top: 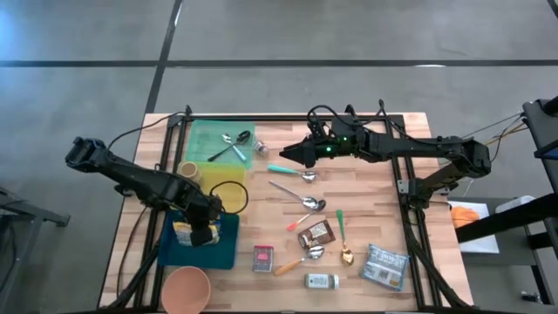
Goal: Pick & Place Food Item
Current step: Put the left yellow noodle pack into the blue bin, then put the right brown seasoning bottle into the yellow bin
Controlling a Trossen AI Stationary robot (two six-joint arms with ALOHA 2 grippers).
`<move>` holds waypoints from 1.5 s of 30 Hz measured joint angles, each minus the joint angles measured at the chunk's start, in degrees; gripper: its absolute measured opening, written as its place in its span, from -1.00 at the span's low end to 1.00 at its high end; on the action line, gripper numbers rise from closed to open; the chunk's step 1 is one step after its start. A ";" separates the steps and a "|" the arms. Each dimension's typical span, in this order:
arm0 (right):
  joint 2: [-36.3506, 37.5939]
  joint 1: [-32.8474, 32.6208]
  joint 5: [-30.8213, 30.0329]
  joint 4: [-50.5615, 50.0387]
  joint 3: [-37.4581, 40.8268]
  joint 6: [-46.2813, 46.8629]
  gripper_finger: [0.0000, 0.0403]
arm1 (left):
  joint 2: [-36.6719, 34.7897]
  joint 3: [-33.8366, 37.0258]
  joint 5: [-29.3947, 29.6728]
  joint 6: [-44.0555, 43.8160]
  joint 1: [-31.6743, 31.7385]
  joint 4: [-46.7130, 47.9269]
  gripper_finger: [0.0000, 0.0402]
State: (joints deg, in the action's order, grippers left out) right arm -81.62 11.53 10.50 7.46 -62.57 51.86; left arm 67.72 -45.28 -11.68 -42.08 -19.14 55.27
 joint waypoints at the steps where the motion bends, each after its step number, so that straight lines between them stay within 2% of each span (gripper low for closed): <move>1: 0.00 0.00 -0.01 -0.03 0.00 0.02 0.54 | 0.00 0.00 0.08 0.00 0.00 -0.08 -0.99; 6: 0.00 0.00 -0.02 -0.02 0.00 0.20 0.54 | 0.00 0.00 1.12 -0.66 0.04 -0.38 -0.85; 17: 0.00 0.00 -0.02 0.00 0.00 0.23 0.54 | 0.00 0.00 2.27 -1.50 0.11 -0.34 -0.38; 32: 0.00 0.00 -0.02 0.04 0.00 0.22 0.54 | 0.00 -0.01 2.25 -1.50 0.16 -0.38 0.09; 38: 0.00 0.00 -0.02 0.04 0.00 0.22 0.54 | -0.02 -1.34 2.98 -1.50 0.91 -0.13 0.18; 45: 0.65 0.84 -0.02 -3.91 -0.02 1.75 0.54 | -0.04 -5.22 8.45 -1.49 1.12 0.27 0.18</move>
State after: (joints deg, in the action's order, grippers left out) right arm -80.98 12.37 10.48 3.56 -62.58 53.61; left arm 67.68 -50.50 -3.23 -43.57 -18.02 55.54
